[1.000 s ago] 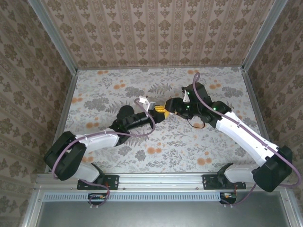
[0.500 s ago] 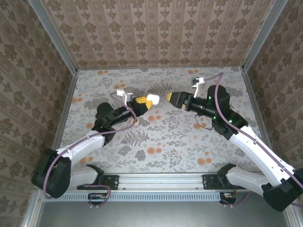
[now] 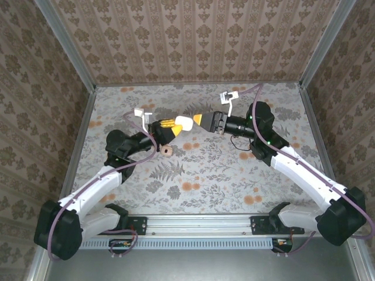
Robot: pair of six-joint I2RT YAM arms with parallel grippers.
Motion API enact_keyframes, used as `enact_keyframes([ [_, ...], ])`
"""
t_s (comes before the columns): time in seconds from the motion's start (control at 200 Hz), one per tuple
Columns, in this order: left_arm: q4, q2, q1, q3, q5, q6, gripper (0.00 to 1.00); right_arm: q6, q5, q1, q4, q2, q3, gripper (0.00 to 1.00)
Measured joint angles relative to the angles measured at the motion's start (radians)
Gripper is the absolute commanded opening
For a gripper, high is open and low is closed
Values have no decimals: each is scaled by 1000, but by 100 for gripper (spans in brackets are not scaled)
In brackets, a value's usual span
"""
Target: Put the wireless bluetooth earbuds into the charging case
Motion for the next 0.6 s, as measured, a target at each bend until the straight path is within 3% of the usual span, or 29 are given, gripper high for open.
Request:
enact_keyframes([
  [0.125, 10, 1, 0, 10, 1, -37, 0, -5, -34, 27, 17, 15, 9, 65],
  [0.335, 49, 16, 0, 33, 6, -87, 0, -9, -61, 37, 31, 44, 32, 47],
  [0.51, 68, 31, 0, 33, 8, -115, 0, -12, -80, 37, 39, 78, 56, 45],
  [0.6, 79, 36, 0, 33, 10, -126, 0, -11, -89, 37, 41, 91, 66, 36],
])
